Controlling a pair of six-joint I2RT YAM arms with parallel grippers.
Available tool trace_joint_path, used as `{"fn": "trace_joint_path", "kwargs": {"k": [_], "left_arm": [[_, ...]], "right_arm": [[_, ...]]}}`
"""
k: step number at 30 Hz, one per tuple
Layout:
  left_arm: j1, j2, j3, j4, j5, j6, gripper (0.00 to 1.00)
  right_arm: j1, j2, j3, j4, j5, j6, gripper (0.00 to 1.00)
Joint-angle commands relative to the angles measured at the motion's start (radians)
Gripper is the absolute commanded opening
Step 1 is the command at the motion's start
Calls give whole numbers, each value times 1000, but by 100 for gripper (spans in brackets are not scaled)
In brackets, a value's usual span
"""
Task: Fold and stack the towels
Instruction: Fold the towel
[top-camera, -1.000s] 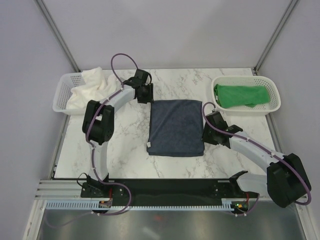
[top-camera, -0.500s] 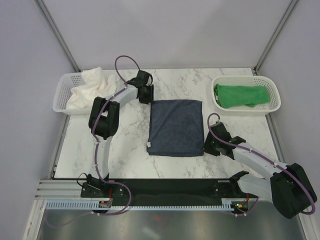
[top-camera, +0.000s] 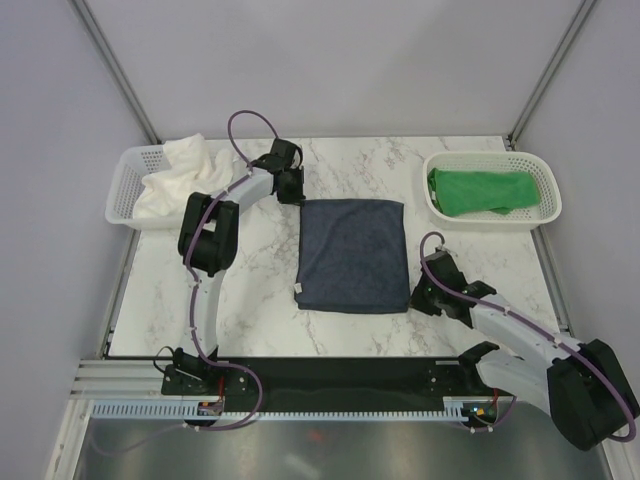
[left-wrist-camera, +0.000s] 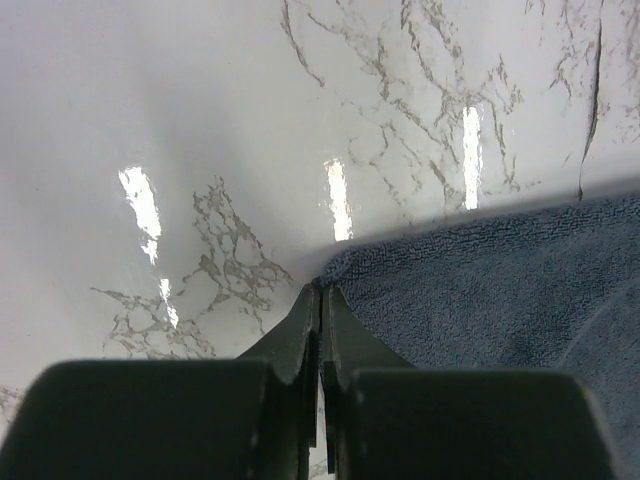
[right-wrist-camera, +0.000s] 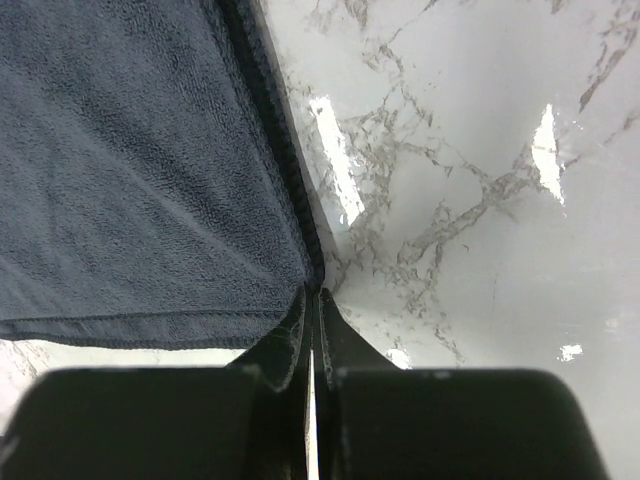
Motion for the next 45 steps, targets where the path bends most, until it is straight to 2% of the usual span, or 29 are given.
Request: {"fn": "trace_joint_path", "kwargs": {"k": [1, 12, 17, 19, 20, 21, 23, 26, 29, 32, 35, 38, 42, 45], "left_arm": [[14, 27, 33, 37, 9, 18, 2], [25, 38, 41, 35, 41, 33, 2], [28, 38, 47, 32, 55, 24, 2], [28, 22, 48, 23, 69, 21, 10], [28, 13, 45, 17, 85, 21, 25], [28, -13, 41, 3, 89, 21, 32], [28, -69, 27, -27, 98, 21, 45], [26, -146, 1, -63, 81, 15, 50], [20, -278, -79, -107, 41, -16, 50], [-30, -454, -236, -117, -17, -55, 48], [-94, -606, -463, -112, -28, -91, 46], [-145, -717, -582, -77, 10, -138, 46], [-230, -798, -805, 7, 24, -235, 46], [-234, -792, -910, 55, 26, -305, 45]], "right_arm": [[3, -34, -18, -45, 25, -5, 0], [3, -108, -31, -106, 53, -34, 0], [3, -94, -28, -92, 41, -34, 0], [3, -86, -23, -80, 28, -37, 2], [3, -86, -12, -82, 33, -37, 22], [3, -88, -6, -95, 35, -39, 28], [5, -103, 29, -138, 51, -45, 32], [2, -119, 90, -184, 67, -49, 33], [3, -123, 145, -206, 61, -60, 27], [3, -80, 202, -200, 62, -78, 21], [5, -27, 267, -210, 62, -108, 21], [22, 12, 305, -175, 49, -184, 26], [42, 120, 327, -110, 39, -224, 27], [69, 165, 269, -33, -7, -178, 25]]}}
